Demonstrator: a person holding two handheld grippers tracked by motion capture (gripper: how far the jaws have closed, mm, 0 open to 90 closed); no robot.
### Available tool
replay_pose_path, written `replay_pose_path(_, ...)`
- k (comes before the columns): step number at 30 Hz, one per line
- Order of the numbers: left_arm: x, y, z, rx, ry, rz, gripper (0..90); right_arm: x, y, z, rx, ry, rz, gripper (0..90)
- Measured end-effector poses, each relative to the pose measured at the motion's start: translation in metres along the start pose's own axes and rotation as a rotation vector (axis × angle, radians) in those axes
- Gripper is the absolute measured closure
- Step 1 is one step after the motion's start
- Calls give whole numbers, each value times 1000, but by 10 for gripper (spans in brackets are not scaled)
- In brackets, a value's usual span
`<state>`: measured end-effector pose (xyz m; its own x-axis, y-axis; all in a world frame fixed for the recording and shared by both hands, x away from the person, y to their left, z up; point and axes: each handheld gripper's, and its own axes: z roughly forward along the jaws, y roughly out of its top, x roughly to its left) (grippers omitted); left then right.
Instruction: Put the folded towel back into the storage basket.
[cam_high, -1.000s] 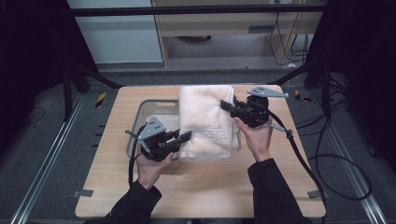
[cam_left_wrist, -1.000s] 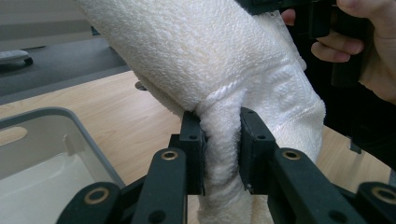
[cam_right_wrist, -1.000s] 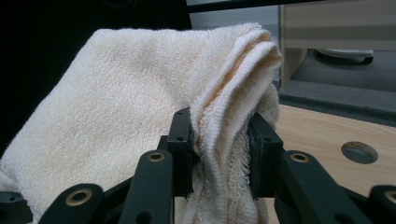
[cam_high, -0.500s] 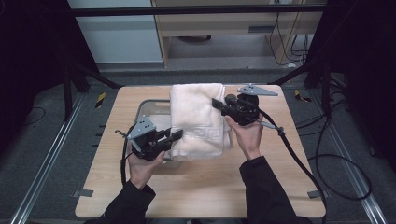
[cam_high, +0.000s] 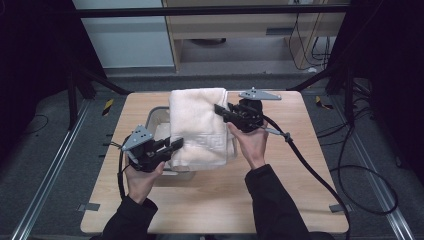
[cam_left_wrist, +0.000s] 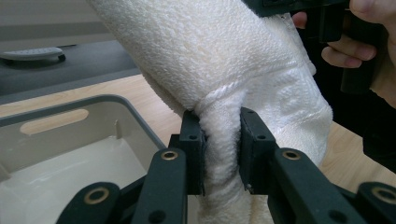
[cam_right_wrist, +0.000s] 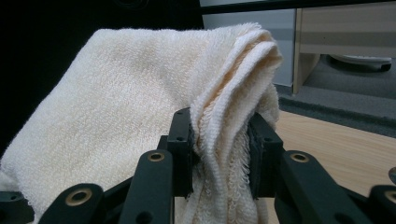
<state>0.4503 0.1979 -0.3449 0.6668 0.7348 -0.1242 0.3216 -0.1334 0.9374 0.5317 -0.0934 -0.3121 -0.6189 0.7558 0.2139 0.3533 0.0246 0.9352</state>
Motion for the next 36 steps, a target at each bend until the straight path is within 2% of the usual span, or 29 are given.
replay_pose_path(10, 12, 0, -10, -11, 29, -23, 730, 13, 7, 13, -1, 5, -16, 674)
replay_pose_path(36, 42, -2, -36, -17, 80, -83, 730, 38, 13, 52, 13, 37, -9, 674)
